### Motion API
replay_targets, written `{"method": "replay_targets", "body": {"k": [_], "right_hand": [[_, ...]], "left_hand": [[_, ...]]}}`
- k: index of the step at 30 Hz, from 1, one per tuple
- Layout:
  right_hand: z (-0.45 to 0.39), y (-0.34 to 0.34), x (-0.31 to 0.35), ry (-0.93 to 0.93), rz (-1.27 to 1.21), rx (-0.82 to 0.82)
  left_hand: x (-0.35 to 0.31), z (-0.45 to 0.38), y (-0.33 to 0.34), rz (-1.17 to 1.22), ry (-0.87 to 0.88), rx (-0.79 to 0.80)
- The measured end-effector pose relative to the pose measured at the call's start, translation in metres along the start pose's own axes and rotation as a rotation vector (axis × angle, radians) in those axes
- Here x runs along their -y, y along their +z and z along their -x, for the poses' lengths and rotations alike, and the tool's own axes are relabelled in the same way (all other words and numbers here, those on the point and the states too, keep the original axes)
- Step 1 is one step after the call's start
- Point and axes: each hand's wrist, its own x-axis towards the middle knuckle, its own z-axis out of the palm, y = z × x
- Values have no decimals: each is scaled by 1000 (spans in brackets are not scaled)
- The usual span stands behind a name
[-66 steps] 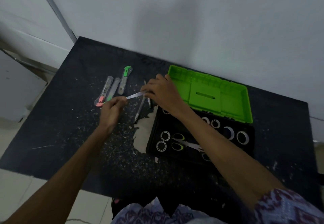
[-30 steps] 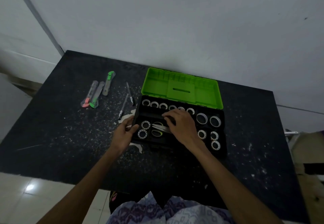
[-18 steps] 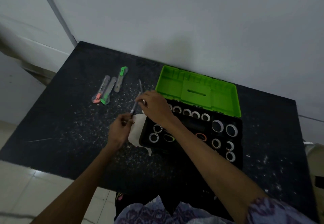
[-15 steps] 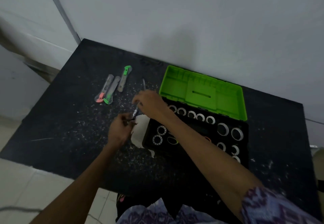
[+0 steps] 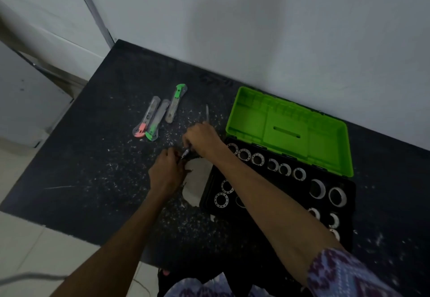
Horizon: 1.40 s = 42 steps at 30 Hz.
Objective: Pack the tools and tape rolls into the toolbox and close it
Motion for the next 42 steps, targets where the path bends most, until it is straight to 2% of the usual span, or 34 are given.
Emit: {"method": "replay_targets", "body": {"k": [2,7,11,14,17,22,29,35,42], "right_hand": [[-1,1,1,-17,-64,-39],[13,-8,7,-76,-190,-306],[58,-8,-2,13,-382,-504],[101,5,-15,147,-495,-624],[146,24,-26,307,-616,-686],[205,46,-25,430,-694,-679],[268,78,-14,527,-711,-541],[278,92,-7,591,-780,-402],[285,92,-12,597,-739,-346]], "left_hand": [[9,2,-7,2,-2,9],[25,9,-25,219,103,-118],[3,24,-36,494,127,-211],[-26,43,-33,717,66,-135],[-46,64,-17,785,33,5],[-52,89,13,870,8,176],[-62,107,16,870,-8,154],[-64,108,15,829,39,175],[-63,109,13,859,31,191]]}}
